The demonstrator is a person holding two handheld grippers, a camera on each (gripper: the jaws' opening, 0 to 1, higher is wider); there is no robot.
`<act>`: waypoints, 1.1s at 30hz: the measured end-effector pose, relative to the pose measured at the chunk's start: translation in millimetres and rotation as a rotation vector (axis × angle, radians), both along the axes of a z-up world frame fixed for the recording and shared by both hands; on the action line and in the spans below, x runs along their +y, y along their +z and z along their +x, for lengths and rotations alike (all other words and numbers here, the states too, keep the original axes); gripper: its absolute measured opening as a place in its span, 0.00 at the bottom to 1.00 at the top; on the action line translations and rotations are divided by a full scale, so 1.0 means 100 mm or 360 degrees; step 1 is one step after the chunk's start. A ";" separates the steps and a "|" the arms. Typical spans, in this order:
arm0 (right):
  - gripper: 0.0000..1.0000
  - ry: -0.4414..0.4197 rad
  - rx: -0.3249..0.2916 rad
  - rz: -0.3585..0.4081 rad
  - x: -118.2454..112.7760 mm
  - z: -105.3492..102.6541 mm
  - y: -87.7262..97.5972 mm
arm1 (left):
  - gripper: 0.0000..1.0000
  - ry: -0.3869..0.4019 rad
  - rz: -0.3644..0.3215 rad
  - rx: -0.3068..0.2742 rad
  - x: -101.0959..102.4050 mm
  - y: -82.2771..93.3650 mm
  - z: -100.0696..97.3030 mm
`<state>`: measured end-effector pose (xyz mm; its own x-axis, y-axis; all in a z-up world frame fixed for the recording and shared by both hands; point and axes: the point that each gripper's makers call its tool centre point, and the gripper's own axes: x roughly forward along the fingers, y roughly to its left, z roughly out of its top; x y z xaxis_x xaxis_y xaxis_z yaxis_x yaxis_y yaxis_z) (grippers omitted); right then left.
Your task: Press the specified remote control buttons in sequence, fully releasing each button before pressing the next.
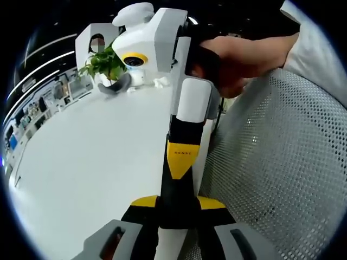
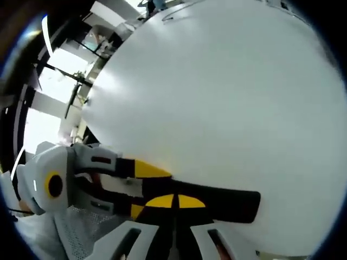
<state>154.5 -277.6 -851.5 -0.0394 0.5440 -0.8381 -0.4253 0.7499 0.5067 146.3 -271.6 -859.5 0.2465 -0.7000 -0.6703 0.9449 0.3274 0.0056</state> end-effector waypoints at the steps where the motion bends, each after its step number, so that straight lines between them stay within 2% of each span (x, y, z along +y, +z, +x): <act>1: 0.00 -0.0004 0.0003 0.0004 0.00 0.00 0.00 | 0.25 0.0001 -0.0001 0.0000 0.00 0.00 0.00; 22: 0.00 0.0048 -0.0052 -0.0039 0.01 0.01 -0.01 | 0.25 0.0041 0.0001 0.0019 0.00 0.00 0.01; 28: 0.00 0.0134 -0.0108 -0.0074 0.02 0.00 0.00 | 0.25 0.0035 0.0002 0.0019 0.00 0.00 0.01; 33: 0.00 0.0145 -0.0118 -0.0075 0.01 0.00 -0.01 | 0.25 0.0035 -0.0007 0.0017 0.00 0.00 0.01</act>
<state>154.7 -276.5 -852.1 -0.0239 0.5009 -0.8652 -0.5276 0.7288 0.4364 147.5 -271.5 -859.3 0.2547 -0.6975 -0.6698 0.9375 0.3479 -0.0059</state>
